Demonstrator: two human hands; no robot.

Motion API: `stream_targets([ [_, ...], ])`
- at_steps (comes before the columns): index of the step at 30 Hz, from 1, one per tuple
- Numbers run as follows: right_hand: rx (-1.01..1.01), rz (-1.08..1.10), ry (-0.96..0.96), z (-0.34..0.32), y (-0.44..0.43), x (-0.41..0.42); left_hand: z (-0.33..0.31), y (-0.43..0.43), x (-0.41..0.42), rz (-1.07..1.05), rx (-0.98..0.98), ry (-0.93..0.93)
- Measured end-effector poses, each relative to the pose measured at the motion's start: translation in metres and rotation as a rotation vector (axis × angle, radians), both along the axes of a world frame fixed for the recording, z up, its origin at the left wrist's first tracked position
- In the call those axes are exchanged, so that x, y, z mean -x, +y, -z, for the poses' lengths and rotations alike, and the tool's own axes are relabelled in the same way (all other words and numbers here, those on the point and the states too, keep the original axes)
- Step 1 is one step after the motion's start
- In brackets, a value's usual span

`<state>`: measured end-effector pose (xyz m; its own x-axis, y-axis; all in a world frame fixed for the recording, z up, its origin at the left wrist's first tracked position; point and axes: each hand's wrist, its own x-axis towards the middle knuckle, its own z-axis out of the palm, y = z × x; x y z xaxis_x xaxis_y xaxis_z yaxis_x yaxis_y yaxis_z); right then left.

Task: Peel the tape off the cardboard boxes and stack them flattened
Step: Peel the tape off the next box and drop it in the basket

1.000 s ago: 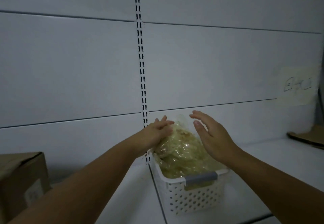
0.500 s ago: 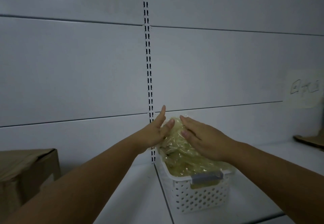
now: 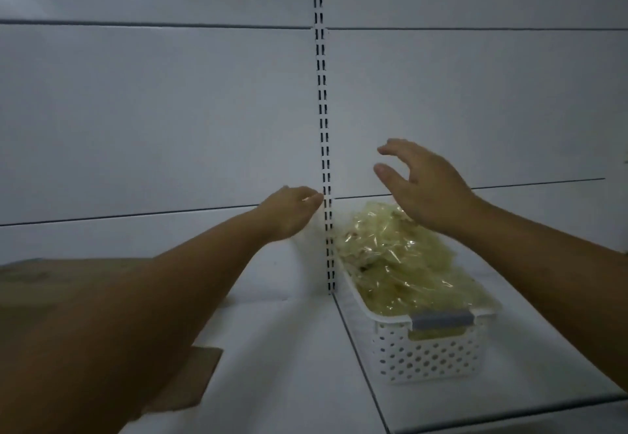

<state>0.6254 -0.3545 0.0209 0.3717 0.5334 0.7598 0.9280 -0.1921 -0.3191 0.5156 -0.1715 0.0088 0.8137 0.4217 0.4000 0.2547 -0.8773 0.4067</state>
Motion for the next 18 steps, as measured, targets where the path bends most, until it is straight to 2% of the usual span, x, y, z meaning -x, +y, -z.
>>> stream_targets([
  [2, -0.012, -0.068, -0.071, -0.012, 0.021, 0.02, -0.015, 0.011, 0.029, -0.061, -0.028, -0.039],
  [4, 0.016, -0.199, -0.018, -0.018, 0.045, 0.05, -0.025, 0.028, 0.064, -0.135, -0.028, -0.073],
  [6, 0.082, -0.322, 0.022, -0.016, 0.073, 0.08, -0.029, 0.047, 0.103, -0.198, 0.028, -0.13],
  [8, 0.168, -0.388, -0.031, -0.003, 0.101, 0.103, -0.028, 0.063, 0.144, -0.254, 0.062, -0.173],
  [12, 0.386, -0.454, -0.087, 0.032, 0.154, 0.135, -0.002, 0.092, 0.214, -0.416, -0.01, -0.09],
  [15, 0.508, -0.514, -0.026, 0.047, 0.187, 0.151, 0.025, 0.111, 0.252, -0.47, -0.13, -0.016],
  [18, 0.593, -0.649, 0.196, 0.05, 0.213, 0.164, 0.053, 0.121, 0.28, -0.447, -0.192, -0.052],
])
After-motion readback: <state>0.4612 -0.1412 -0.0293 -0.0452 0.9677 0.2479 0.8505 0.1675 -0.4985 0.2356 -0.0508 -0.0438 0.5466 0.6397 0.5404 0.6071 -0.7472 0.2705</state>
